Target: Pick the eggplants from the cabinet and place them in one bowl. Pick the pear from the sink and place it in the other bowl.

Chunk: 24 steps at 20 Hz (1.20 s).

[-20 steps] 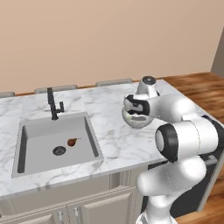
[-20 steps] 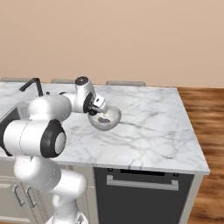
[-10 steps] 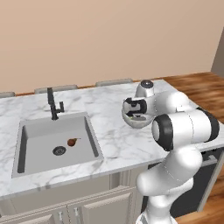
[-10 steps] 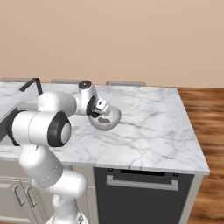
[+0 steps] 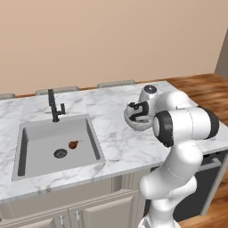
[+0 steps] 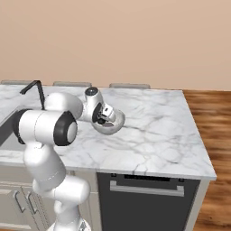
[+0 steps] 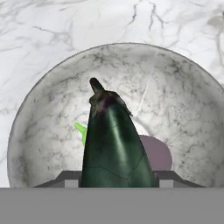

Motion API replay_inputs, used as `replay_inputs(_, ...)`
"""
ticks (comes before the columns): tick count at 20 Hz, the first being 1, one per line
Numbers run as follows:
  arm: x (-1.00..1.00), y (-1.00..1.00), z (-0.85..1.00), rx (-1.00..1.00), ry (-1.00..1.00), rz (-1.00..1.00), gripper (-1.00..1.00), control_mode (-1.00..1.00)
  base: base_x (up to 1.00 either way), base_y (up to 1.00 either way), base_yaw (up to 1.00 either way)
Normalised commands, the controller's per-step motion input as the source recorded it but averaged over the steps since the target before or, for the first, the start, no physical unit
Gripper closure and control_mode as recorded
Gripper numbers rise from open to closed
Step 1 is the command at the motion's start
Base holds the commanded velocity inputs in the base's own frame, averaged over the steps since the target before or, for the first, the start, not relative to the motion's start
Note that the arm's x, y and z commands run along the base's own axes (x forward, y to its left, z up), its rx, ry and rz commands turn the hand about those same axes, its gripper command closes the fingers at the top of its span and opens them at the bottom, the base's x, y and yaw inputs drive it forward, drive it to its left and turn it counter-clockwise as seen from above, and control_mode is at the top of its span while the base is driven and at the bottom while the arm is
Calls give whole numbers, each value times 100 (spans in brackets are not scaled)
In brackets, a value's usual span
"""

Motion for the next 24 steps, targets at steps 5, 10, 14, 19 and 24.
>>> replay_inputs(5, 21, -12, -24, 0, 0, 0, 100, -100, 0, 0, 0)
replay_inputs(10, 30, -9, -21, 0, 0, 0, 100, -100, 0, 0, 0)
replay_inputs(14, 25, -3, -7, 0, 0, 0, 100, -100, 0, 0, 0)
replay_inputs(19, 19, -1, 0, 0, 0, 0, -100, -100, 0, 0, 0)
replay_inputs(24, 0, 0, 0, 0, 0, 0, -100, -100, 0, 0, 0)
